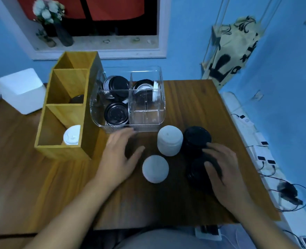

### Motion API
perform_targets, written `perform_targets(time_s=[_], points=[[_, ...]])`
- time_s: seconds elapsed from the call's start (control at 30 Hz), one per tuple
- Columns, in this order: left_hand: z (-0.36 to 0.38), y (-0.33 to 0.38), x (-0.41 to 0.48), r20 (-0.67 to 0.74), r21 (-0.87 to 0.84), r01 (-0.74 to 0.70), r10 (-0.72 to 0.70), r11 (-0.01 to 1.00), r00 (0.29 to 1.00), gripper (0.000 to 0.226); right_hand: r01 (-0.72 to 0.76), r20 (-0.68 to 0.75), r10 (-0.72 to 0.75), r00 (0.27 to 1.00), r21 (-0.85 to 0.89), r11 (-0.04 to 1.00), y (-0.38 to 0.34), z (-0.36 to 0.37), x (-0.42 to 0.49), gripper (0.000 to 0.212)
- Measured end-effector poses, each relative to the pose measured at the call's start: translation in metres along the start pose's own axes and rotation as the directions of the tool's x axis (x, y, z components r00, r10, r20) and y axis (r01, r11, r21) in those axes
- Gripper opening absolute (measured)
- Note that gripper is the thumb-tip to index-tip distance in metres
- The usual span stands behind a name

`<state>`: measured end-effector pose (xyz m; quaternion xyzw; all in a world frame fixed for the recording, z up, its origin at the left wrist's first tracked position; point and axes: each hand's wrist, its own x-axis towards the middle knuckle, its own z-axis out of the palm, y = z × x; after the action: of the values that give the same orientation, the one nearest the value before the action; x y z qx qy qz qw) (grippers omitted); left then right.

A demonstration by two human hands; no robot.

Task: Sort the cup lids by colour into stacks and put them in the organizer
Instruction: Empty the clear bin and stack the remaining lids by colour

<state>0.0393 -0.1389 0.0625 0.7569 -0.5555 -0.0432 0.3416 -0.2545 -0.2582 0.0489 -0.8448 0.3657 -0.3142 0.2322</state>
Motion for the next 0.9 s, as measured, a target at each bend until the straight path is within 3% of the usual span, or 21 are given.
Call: perform_targets(time_s=[0.1,0.2,0.37,0.47,0.67,0.77,0.9], points=[[-0.026,-0.004,0.046,-0.079,0.183,0.051,-0.038,0.982,0.996,0.036,0.122,0.053,-0.121,0.991,-0.029,0.992,-0.015,0.013,0.014,0.038],[-0.034,-0.007,0.101,0.028,0.39,0.143,-0.167,0.91,0.986,0.037,0.229,0.096,-0.229,0.969,0.017,0.973,-0.031,0.03,0.019,0.034],[-0.026,-0.02,0.155,0.305,0.582,0.186,-0.425,0.791,0.852,0.066,0.271,0.13,-0.282,0.951,0.093,0.958,-0.044,0.039,0.015,0.035],[-0.018,-0.03,0.162,0.351,0.652,0.161,-0.483,0.741,0.803,0.079,0.253,0.139,-0.265,0.954,0.097,0.962,-0.041,0.04,0.009,0.039],[-0.017,-0.036,0.164,0.318,0.627,0.201,-0.483,0.752,0.816,0.092,0.195,0.11,-0.207,0.972,0.111,0.975,-0.034,0.038,-0.001,0.031],[-0.034,-0.024,0.155,0.246,0.63,0.173,-0.406,0.757,0.88,0.095,0.159,0.103,-0.172,0.98,0.119,0.98,-0.035,0.039,-0.006,0.03],[-0.064,-0.008,0.131,0.134,0.55,0.195,-0.316,0.812,0.939,0.082,0.177,0.112,-0.196,0.974,0.16,0.971,-0.043,0.047,-0.007,0.028]])
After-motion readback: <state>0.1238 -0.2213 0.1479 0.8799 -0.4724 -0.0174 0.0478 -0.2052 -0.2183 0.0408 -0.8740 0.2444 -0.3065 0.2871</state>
